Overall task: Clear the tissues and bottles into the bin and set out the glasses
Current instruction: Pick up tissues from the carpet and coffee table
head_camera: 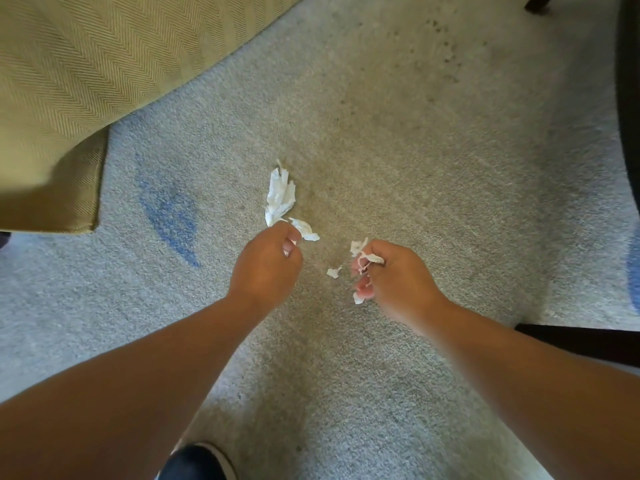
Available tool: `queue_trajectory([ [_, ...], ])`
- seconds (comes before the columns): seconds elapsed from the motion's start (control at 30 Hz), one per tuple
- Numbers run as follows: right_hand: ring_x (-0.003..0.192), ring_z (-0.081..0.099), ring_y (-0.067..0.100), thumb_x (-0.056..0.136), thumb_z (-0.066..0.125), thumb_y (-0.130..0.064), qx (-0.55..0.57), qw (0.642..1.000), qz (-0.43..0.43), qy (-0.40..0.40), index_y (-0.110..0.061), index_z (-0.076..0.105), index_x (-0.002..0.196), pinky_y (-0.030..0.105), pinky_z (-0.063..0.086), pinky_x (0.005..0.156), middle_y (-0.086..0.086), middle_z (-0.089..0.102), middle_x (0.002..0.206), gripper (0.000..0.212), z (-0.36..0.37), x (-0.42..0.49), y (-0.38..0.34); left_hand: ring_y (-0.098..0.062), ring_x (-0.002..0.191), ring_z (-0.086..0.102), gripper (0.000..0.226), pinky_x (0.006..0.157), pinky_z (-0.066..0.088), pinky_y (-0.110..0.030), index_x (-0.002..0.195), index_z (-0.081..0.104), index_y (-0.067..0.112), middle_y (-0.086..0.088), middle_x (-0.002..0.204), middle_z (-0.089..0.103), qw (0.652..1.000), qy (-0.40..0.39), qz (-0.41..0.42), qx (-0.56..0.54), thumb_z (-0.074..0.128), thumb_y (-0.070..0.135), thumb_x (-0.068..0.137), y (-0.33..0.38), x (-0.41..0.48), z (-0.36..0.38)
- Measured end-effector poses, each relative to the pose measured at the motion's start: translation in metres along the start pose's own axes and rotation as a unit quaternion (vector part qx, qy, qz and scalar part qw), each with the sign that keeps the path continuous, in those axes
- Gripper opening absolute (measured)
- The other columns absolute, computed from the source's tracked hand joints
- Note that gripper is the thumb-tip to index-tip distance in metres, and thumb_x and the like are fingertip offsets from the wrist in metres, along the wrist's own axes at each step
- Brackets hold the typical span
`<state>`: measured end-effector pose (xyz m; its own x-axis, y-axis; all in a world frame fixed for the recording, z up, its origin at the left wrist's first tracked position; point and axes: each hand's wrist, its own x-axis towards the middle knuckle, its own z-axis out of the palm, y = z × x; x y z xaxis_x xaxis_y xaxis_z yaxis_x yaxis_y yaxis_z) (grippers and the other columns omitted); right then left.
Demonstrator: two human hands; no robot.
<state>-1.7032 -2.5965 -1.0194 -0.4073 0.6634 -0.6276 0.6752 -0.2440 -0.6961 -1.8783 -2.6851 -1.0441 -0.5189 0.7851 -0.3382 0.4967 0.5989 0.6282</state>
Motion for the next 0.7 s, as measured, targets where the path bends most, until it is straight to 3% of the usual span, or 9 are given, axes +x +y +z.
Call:
queue_trajectory([
  [0.1,0.055,0.061,0.009,0.096,0.040,0.001,0.032,0.999,-0.001,0.008,-0.018,0.061,0.076,0.032,0.056,0.052,-0.001,0.066,0.083,0.035,-0.001,-0.001,-0.004,-0.019,0.086,0.060,0.025,0.072,0.047,-0.033,0.118,0.058,0.020,0.001,0.117,0.056,0.993,-0.007,0.076,0.095,0.055,0.017,0.093,-0.003,0.015,-0.004],
  [0.27,0.061,0.055,0.017,0.095,0.046,-0.012,0.031,1.000,0.002,-0.006,-0.013,0.060,0.084,0.035,0.042,0.055,0.005,0.058,0.074,0.018,-0.006,-0.004,-0.006,-0.026,0.100,0.061,0.047,0.070,0.051,-0.038,0.132,0.048,0.022,0.003,0.142,0.039,0.958,-0.100,0.140,0.231,0.049,0.003,0.089,0.000,0.031,0.007],
  [0.33,0.062,0.050,0.020,0.094,0.048,-0.020,0.009,1.000,-0.006,-0.017,-0.008,0.059,0.092,0.034,0.040,0.054,0.005,0.056,0.074,0.016,-0.008,-0.005,-0.006,-0.025,0.097,0.060,0.048,0.067,0.048,-0.036,0.129,0.050,0.021,-0.001,0.133,0.043,0.952,-0.118,0.133,0.248,0.050,-0.001,0.086,0.000,0.032,0.014],
  [0.4,0.062,0.044,0.020,0.093,0.051,-0.035,-0.013,1.000,-0.019,-0.016,-0.002,0.056,0.096,0.034,0.036,0.054,0.008,0.051,0.071,0.034,-0.008,-0.007,-0.007,-0.024,0.090,0.059,0.038,0.064,0.044,-0.033,0.119,0.055,0.015,-0.006,0.116,0.049,0.953,-0.118,0.125,0.250,0.050,-0.003,0.086,-0.001,0.032,0.019],
  [0.47,0.060,0.040,0.018,0.093,0.048,-0.050,-0.035,0.999,-0.034,-0.008,0.003,0.052,0.086,0.034,0.032,0.054,0.008,0.049,0.069,0.053,-0.008,-0.009,-0.007,-0.020,0.076,0.054,0.026,0.061,0.039,-0.030,0.108,0.058,0.012,-0.006,0.104,0.053,0.958,-0.114,0.116,0.236,0.049,-0.002,0.087,-0.002,0.030,0.021],
  [0.57,0.058,0.042,0.019,0.099,0.043,-0.040,-0.050,0.998,-0.040,0.010,-0.006,0.050,0.073,0.034,0.032,0.051,0.012,0.051,0.068,0.043,-0.009,-0.008,-0.003,-0.017,0.070,0.050,0.016,0.055,0.030,-0.025,0.096,0.056,0.015,-0.004,0.093,0.055,0.969,-0.106,0.122,0.185,0.046,0.003,0.091,0.000,0.023,0.022],
  [0.7,0.062,0.051,0.022,0.101,0.039,-0.025,-0.048,0.998,-0.020,0.020,-0.021,0.060,0.092,0.038,0.041,0.055,0.018,0.063,0.077,0.023,-0.010,-0.004,0.004,-0.016,0.075,0.053,0.017,0.057,0.034,-0.023,0.105,0.054,0.021,0.000,0.098,0.054,0.969,-0.141,0.163,0.119,0.051,0.009,0.093,0.009,0.009,0.031],
])
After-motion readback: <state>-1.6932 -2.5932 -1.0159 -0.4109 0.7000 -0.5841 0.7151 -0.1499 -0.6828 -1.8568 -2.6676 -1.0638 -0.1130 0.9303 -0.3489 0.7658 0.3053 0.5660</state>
